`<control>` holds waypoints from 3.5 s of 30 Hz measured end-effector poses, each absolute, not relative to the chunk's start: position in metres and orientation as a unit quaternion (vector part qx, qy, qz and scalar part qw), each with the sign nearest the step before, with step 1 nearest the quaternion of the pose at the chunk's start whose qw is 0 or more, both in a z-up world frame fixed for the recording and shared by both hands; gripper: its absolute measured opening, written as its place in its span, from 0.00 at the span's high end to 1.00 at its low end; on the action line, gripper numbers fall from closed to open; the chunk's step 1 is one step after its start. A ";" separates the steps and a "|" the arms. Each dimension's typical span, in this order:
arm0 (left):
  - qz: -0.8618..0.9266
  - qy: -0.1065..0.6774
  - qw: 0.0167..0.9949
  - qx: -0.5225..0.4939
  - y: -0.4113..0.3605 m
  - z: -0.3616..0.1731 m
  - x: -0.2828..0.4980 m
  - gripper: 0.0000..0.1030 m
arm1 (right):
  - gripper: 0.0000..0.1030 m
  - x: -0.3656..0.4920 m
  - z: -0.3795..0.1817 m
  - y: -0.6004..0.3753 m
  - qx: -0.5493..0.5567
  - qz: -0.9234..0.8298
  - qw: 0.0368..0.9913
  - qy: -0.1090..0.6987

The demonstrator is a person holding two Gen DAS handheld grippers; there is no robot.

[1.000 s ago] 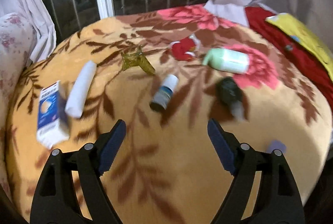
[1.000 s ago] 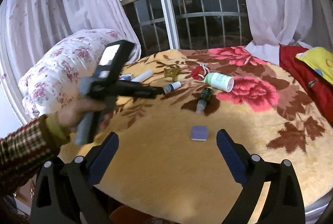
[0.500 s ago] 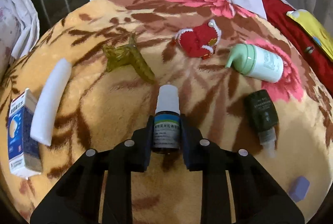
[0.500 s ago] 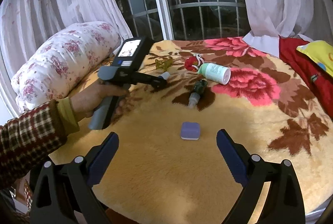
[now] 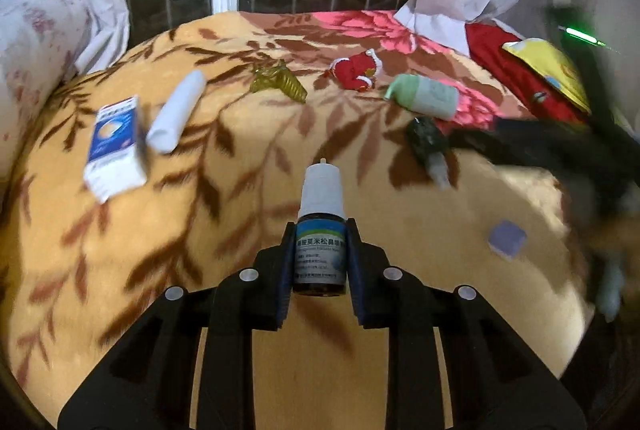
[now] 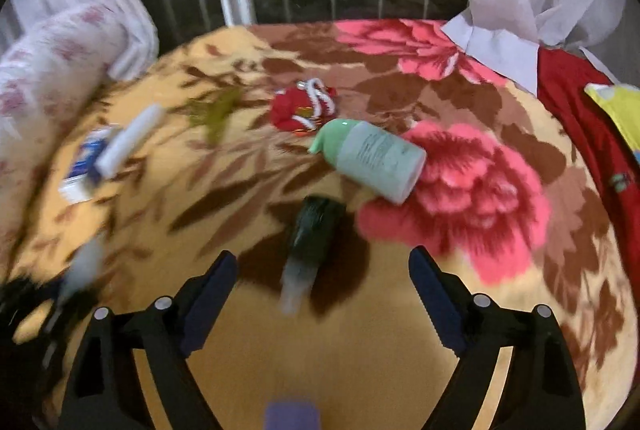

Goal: Collect trash
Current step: 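Grasp the small eye-drop bottle with the left tool while the right tool grasps the dark green bottle, then carry both bottles to the orange bin and open both tools over it, then grasp the blue-white medicine box with the left tool while the right tool grasps the white foam tube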

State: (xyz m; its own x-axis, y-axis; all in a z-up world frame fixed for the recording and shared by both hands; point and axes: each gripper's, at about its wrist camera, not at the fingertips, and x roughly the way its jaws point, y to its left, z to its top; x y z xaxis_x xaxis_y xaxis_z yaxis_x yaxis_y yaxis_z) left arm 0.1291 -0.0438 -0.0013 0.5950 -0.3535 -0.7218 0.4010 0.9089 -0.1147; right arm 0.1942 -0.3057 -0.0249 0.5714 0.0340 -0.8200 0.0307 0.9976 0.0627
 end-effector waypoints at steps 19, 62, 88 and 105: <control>-0.244 0.393 0.886 0.017 -0.026 -0.005 0.068 0.77 | 0.65 0.206 -0.028 -0.275 0.010 0.016 0.876 0.482; -0.321 0.540 0.770 0.113 -0.028 -0.097 -0.096 0.42 | 0.24 -0.086 -0.099 -0.229 0.077 0.190 0.822 0.532; -0.038 0.414 0.910 0.003 0.050 0.011 0.217 0.39 | 0.20 -0.002 -0.005 -0.252 0.085 0.181 0.902 0.382; -0.015 0.397 0.917 -0.031 0.076 -0.011 0.226 0.47 | 0.20 0.056 0.026 -0.220 0.059 0.214 0.900 0.374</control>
State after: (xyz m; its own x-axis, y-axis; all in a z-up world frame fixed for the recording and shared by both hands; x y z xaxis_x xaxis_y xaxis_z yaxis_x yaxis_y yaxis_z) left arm 0.2262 0.0755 -0.0106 0.6850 -0.0511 -0.7267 0.0024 0.9977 -0.0679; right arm 0.0557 -0.2205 0.0260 0.6287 0.4302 -0.6478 -0.3413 0.9012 0.2672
